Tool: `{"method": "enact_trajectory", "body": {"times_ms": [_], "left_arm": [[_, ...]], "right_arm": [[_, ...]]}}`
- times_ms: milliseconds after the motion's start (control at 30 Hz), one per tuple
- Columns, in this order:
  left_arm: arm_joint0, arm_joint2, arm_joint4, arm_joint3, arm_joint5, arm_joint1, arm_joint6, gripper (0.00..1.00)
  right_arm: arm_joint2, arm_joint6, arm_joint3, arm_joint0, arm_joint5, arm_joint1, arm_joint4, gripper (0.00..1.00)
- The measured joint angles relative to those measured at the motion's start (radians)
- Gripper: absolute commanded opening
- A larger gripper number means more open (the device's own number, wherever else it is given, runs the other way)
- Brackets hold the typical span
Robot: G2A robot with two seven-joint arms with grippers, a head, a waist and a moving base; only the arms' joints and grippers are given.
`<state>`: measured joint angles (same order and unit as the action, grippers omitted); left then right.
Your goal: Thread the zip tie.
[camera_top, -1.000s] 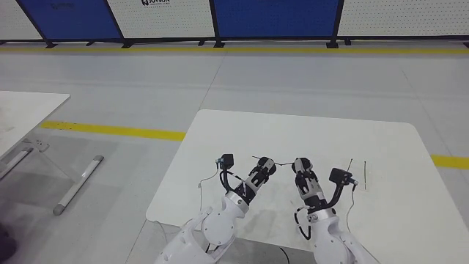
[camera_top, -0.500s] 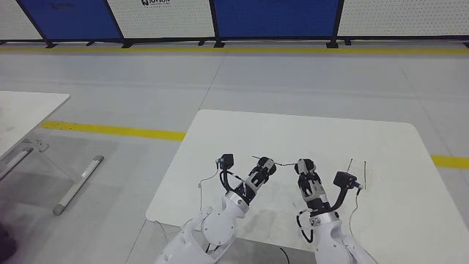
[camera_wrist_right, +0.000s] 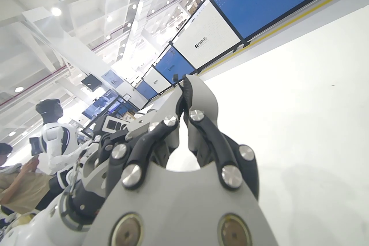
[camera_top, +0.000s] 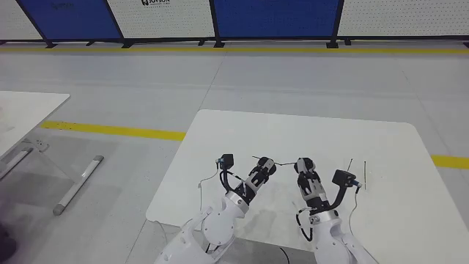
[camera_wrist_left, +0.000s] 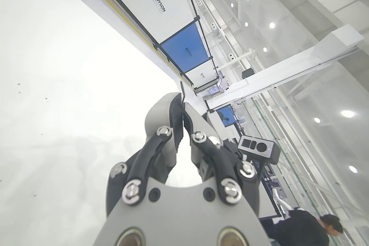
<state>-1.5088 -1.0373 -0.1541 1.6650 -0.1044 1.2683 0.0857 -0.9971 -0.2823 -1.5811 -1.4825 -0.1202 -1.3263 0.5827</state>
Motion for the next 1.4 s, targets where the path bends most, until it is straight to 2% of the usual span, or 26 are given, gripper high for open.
{"method": "enact_trajectory", "body": {"times_ms": [600, 933, 1167, 1400], "left_arm": [[0.000, 0.000, 0.000, 0.000, 0.000, 0.000, 0.000, 0.00], [0.000, 0.000, 0.000, 0.000, 0.000, 0.000, 0.000, 0.00], [0.000, 0.000, 0.000, 0.000, 0.000, 0.000, 0.000, 0.00], [0.005, 0.006, -0.004, -0.001, 0.001, 0.003, 0.008, 0.00]], "right_arm": [[0.017, 0.001, 0.025, 0.014, 0.018, -0.022, 0.017, 0.00], [0.046, -0.036, 0.099, 0.040, -0.048, -0.047, -0.076, 0.00], [0.037, -0.115, 0.143, 0.049, -0.148, -0.060, -0.128, 0.00], [0.035, -0.077, 0.158, 0.055, -0.149, -0.065, -0.116, 0.00]]}}
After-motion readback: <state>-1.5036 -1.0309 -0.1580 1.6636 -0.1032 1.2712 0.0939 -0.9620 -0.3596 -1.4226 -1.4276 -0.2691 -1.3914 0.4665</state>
